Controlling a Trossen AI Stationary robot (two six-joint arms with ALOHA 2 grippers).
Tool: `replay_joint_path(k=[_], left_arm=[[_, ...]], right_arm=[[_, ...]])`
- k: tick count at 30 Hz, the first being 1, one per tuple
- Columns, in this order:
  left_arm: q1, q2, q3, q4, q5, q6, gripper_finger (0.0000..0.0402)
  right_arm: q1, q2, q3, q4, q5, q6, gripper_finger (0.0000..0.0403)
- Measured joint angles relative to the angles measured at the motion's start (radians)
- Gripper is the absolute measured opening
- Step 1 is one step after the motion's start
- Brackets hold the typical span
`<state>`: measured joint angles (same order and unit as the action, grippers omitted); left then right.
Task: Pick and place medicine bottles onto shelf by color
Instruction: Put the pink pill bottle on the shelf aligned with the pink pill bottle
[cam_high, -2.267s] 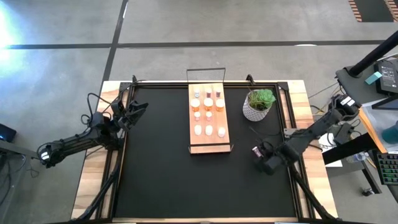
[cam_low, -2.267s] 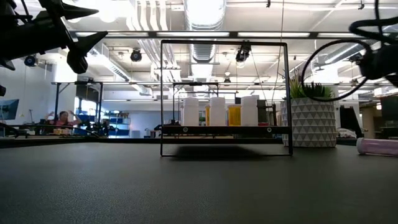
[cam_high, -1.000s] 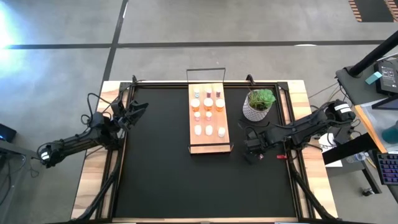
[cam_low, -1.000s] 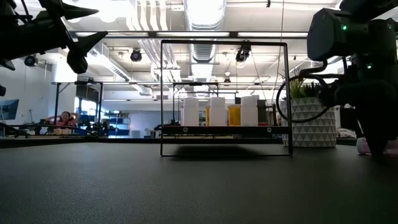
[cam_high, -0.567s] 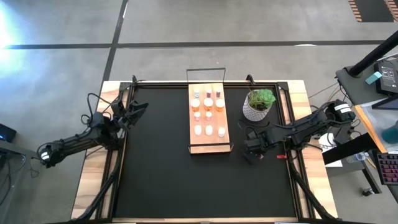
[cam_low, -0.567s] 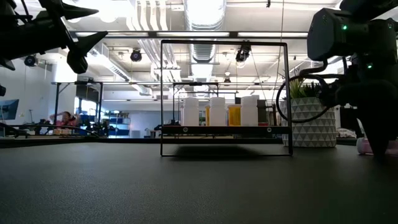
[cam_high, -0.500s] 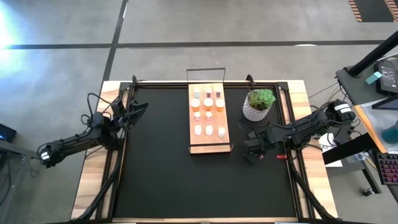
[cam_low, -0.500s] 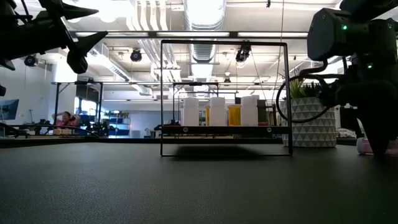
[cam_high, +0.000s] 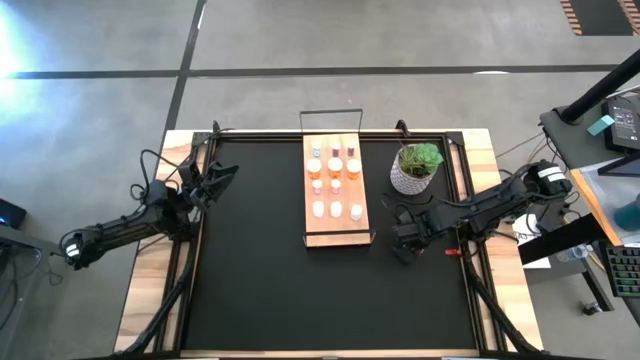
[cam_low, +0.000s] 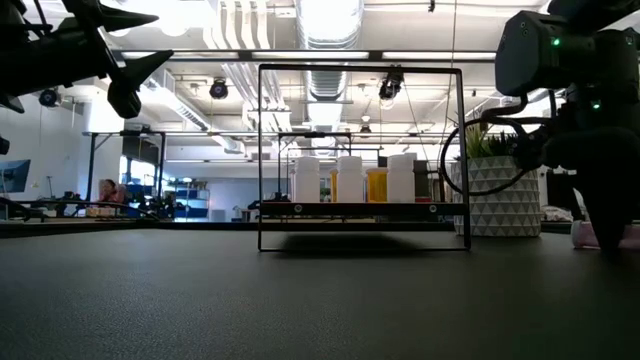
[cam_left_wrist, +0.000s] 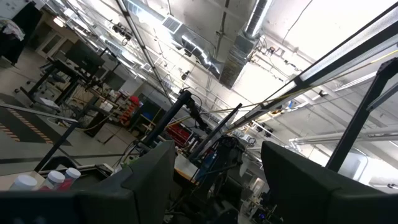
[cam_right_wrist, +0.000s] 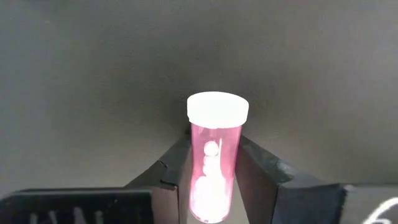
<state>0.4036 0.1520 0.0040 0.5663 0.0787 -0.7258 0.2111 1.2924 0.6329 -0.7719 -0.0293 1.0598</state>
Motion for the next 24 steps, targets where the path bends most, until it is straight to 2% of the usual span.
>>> replay_joint_path(k=[7,13,17,24], left_arm=[[0.0,0.0,0.0,0.0,0.0,0.0,0.0224],[0.0,0.0,0.0,0.0,0.0,0.0,0.0224],[0.0,0.0,0.0,0.0,0.0,0.0,0.0224],[0.0,0.0,0.0,0.0,0.0,0.0,0.0224]], right_arm=[[-0.001,-0.079,-0.002,-0.006,0.017,-0.011,0.0099],[-0.001,-0.204,0.008,-0.012,0.128,-0.013,0.01],[-0.001,-0.275,0.048,-0.009,0.261,-0.061,0.01],[-0.003,-0.316,0.136,0.017,0.576,-0.253,0.01]])
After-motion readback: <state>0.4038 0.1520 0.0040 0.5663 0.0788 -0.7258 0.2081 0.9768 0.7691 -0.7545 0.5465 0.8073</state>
